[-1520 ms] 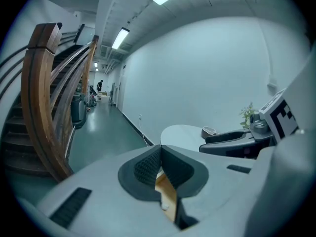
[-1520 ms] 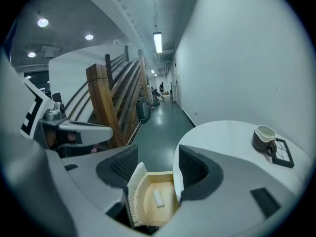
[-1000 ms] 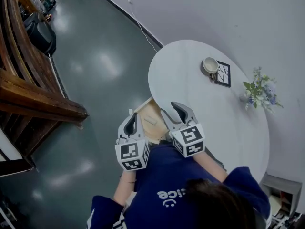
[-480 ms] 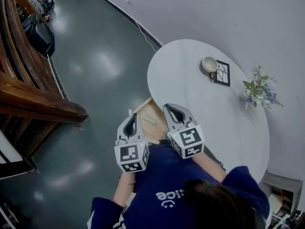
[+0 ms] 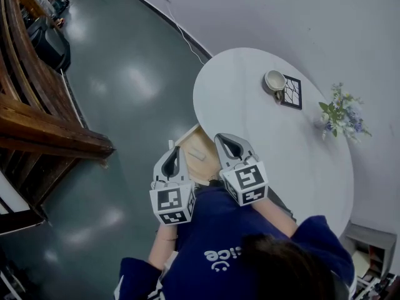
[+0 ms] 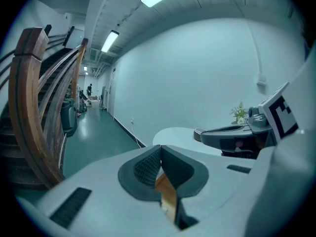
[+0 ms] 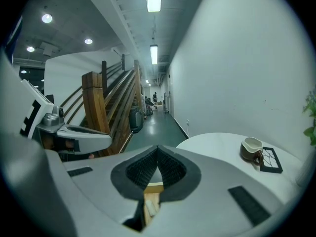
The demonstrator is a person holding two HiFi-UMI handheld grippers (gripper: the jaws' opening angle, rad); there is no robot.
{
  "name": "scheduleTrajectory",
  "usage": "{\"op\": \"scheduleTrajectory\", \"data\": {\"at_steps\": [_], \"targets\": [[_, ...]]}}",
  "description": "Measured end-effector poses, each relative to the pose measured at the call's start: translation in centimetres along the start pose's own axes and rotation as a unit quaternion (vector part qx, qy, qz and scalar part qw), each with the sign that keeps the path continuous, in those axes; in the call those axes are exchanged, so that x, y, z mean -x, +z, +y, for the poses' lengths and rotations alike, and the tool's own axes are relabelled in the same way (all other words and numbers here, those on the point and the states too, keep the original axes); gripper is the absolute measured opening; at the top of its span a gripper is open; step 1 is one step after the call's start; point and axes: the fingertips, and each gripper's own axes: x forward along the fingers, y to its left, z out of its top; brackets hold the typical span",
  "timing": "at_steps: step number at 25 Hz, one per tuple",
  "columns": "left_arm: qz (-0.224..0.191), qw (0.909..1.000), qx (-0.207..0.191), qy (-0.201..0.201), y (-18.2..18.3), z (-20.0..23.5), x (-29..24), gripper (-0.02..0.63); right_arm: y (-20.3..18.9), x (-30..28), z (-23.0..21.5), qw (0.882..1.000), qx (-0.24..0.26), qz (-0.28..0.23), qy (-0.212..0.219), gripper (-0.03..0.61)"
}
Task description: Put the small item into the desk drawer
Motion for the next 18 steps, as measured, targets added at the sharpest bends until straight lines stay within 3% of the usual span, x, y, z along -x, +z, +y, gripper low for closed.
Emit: {"op": "scheduleTrajectory", "data": {"at_steps": [18], "targets": [[0.009,0.9999,-0.005,0.002,-0.9,0.0,0.8,0.005,-0.5,0.2,1.2,1.000,0.010,0.009,0.007,0.008]]}}
